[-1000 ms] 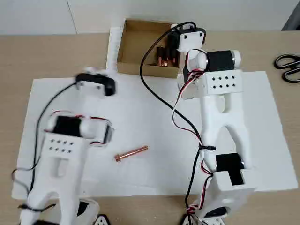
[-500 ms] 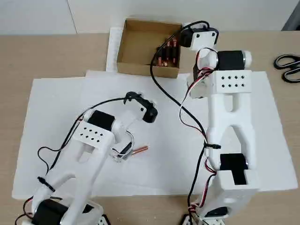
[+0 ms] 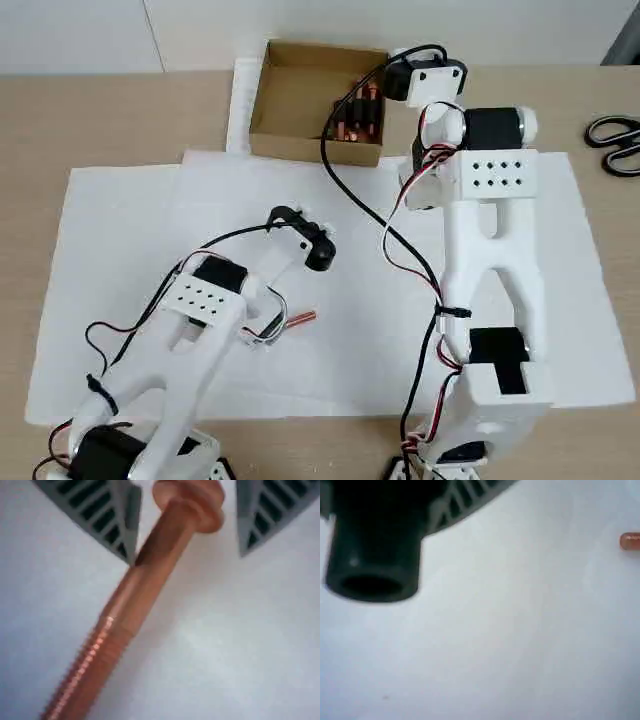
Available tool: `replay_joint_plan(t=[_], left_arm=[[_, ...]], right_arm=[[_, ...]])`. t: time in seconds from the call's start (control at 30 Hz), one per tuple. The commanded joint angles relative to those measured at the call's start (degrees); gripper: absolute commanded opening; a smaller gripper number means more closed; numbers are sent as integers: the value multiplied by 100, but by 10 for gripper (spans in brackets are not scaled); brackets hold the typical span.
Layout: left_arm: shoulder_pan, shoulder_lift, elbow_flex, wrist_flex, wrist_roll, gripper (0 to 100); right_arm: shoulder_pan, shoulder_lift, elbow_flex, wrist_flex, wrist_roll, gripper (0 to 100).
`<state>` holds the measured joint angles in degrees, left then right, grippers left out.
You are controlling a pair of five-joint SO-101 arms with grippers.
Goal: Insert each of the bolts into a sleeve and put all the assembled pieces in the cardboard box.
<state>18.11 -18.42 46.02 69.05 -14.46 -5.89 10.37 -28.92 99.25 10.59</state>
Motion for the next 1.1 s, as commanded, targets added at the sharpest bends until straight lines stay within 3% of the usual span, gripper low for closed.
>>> replay_joint_plan(t=[0.0, 0.33, 0.53, 0.83, 1.07], left_arm=[[26, 0, 110, -246, -62, 128], [26, 0, 330, -396, -62, 124], [387, 0, 356, -404, -44, 3], [615, -62, 268, -369, -35, 6], [571, -62, -699, 440, -149, 6]], right_arm=[[48, -374, 0, 40, -44, 4], [40, -374, 0, 31, -62, 4], [40, -374, 0, 31, -70, 4], [40, -374, 0, 31, -70, 4], [48, -374, 0, 31, -62, 4]])
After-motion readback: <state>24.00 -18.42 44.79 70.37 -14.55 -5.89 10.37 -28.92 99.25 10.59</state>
